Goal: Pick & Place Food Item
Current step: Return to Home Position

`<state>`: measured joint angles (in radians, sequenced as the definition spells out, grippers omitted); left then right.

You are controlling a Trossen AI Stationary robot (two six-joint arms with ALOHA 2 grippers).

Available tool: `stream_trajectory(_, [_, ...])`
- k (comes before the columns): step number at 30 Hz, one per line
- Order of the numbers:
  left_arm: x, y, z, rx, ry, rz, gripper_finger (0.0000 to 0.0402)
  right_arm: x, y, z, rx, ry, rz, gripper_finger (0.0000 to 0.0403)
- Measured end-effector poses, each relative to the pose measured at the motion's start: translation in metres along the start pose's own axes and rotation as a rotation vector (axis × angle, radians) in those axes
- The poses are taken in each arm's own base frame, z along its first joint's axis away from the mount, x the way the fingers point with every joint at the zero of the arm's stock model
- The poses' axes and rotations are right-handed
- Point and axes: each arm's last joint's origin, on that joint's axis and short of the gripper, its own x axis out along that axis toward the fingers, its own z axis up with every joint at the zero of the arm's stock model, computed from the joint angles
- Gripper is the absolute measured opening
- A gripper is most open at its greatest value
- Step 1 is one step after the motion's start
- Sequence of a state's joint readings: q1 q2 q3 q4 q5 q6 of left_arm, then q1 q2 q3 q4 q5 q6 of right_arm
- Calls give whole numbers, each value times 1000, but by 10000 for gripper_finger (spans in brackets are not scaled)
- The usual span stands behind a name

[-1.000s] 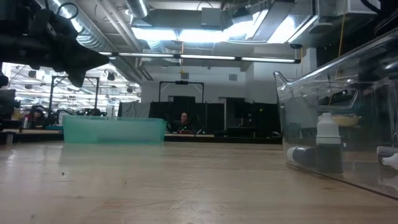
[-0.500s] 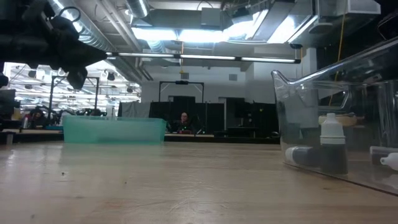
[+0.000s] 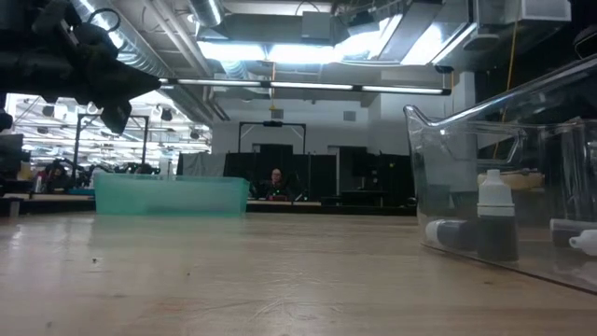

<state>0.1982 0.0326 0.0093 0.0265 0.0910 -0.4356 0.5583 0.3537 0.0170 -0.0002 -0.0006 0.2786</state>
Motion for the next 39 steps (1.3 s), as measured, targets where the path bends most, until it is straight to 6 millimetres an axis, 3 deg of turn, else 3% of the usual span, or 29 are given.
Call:
stream_trajectory(17, [-2, -2, 2, -38, -30, -16, 12, 0, 0, 1, 27, -10, 1, 27])
stream_trajectory(30, [-2, -4, 3, -37, -38, -40, 11, -28, 7, 23, 28, -356, 99, 27])
stream_trajectory(39, [-2, -4, 3, -37, -41, -38, 9, -28, 8, 24, 27, -366, 110, 27])
